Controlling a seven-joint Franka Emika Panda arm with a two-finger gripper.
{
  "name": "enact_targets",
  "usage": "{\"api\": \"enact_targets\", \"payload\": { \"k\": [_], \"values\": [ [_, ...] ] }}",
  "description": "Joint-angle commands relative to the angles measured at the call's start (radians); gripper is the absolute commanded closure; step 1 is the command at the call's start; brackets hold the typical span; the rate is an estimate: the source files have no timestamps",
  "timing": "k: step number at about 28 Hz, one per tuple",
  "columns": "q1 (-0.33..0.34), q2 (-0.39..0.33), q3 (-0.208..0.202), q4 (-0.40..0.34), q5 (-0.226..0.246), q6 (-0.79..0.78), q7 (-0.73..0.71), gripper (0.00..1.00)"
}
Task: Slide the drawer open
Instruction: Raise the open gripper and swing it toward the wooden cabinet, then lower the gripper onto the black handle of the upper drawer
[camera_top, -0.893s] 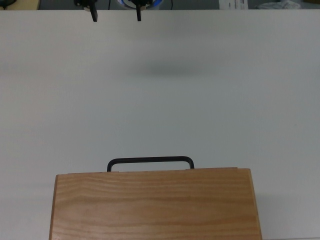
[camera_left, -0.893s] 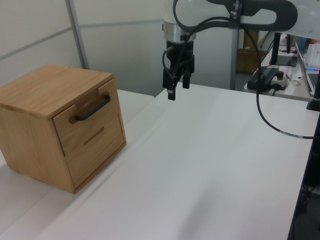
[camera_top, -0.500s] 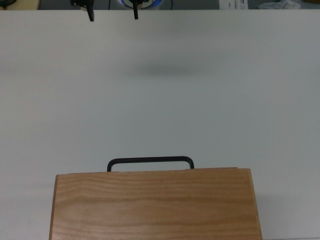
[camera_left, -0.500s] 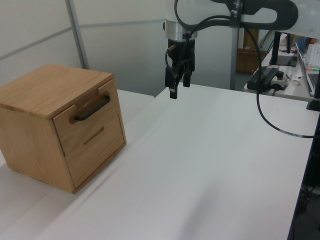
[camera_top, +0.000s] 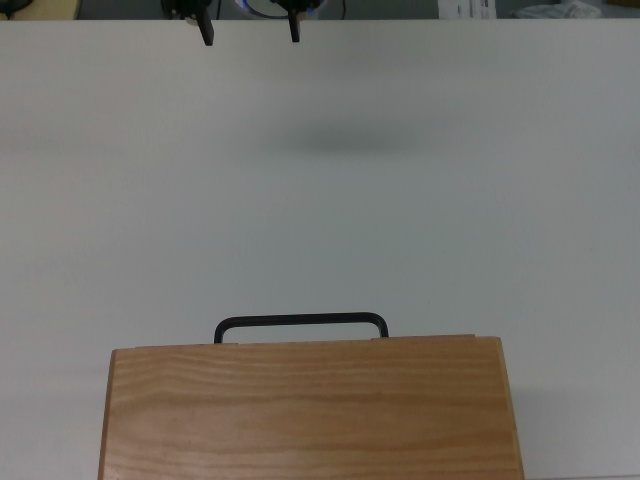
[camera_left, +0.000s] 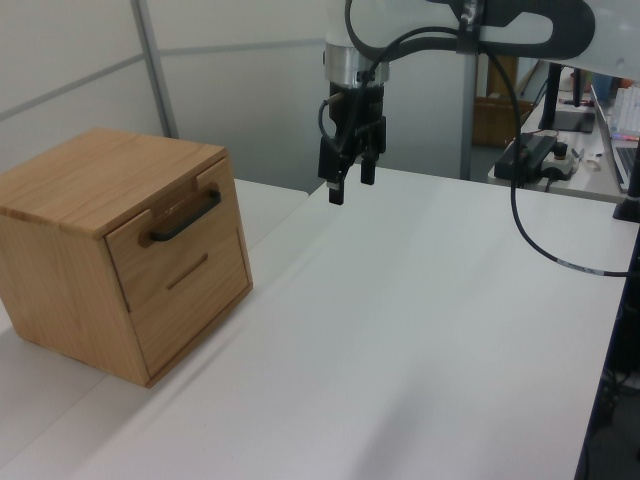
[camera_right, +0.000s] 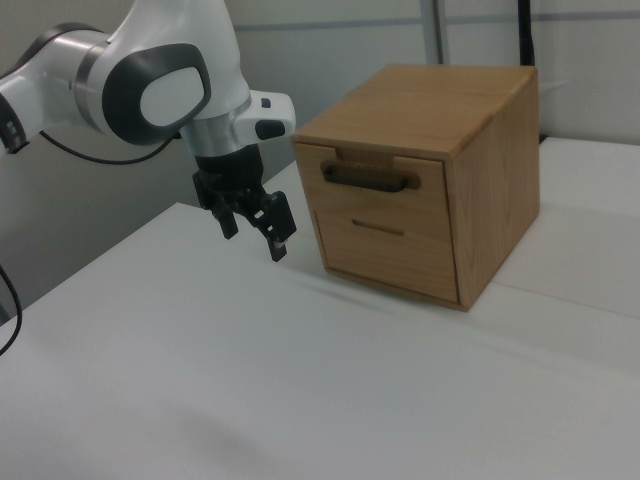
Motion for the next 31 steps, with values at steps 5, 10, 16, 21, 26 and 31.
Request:
{"api": "enact_targets", "payload": {
  "k": [5,10,16,21,26,31],
  "values": [
    [0.007,0.000,0.000,-0.057,0.028,0.285,0.491,0.00],
    [0.016,0.030,0.003,-0.055,0.004,0.368,0.746,0.00],
    [0.054,0.072,0.005,-0.055,-0.090,0.432,1.052,0.00],
    [0.062,0.090,0.005,-0.055,-0.099,0.484,1.182,0.00],
    [0.062,0.138,0.008,-0.031,-0.099,0.544,1.262,0.00],
    [0.063,0.168,0.032,-0.014,-0.109,0.636,1.312,0.00]
  ]
}}
